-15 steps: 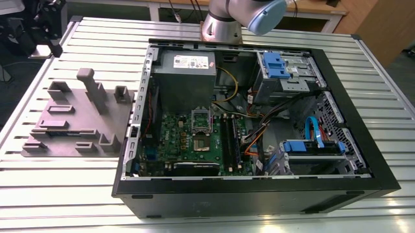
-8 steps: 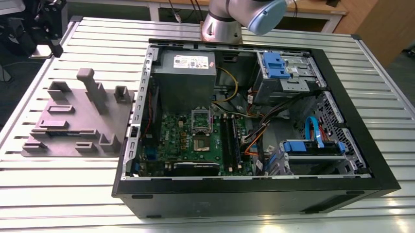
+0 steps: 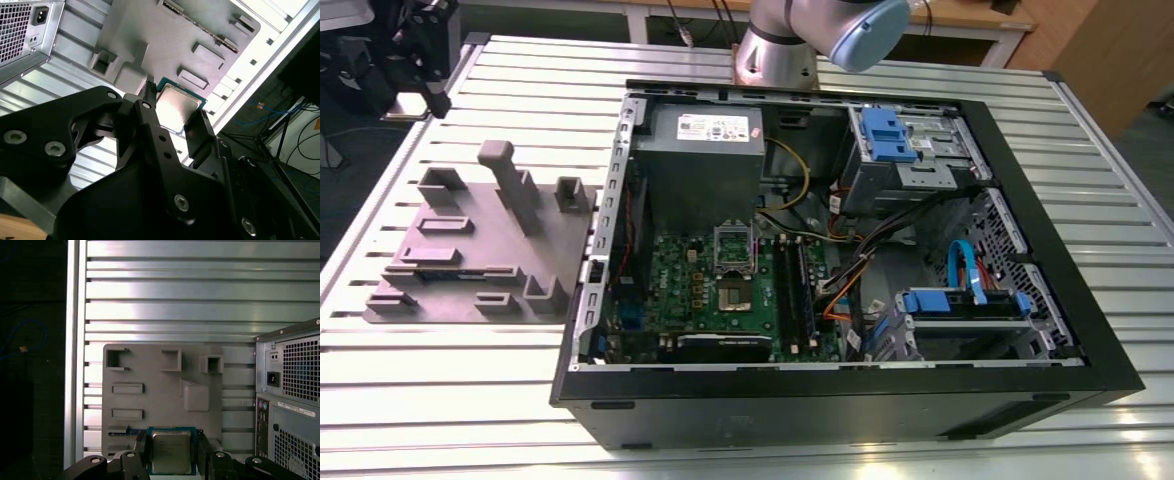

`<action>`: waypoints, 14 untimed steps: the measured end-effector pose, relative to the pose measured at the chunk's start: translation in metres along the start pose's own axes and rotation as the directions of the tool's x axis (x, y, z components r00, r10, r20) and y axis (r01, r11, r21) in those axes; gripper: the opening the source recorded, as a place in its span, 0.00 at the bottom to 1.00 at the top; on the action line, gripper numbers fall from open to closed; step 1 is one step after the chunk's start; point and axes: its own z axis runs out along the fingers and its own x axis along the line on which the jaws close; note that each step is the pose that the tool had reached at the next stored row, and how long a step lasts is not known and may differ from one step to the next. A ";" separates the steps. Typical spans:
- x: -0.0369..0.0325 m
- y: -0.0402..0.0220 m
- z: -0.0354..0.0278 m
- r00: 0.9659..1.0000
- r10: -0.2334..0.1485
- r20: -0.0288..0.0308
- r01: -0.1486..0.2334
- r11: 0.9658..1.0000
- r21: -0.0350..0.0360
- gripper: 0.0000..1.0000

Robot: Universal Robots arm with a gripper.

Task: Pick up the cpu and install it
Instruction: 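Pick up the cpu and move it towards the insertion slot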

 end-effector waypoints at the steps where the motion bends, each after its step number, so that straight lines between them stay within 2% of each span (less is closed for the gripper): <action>1: -0.0001 0.0000 0.0000 1.000 0.000 0.000 0.000 1.000 0.000 0.47; 14: -0.0036 0.0000 0.0000 1.000 0.000 0.000 0.000 1.000 0.000 0.47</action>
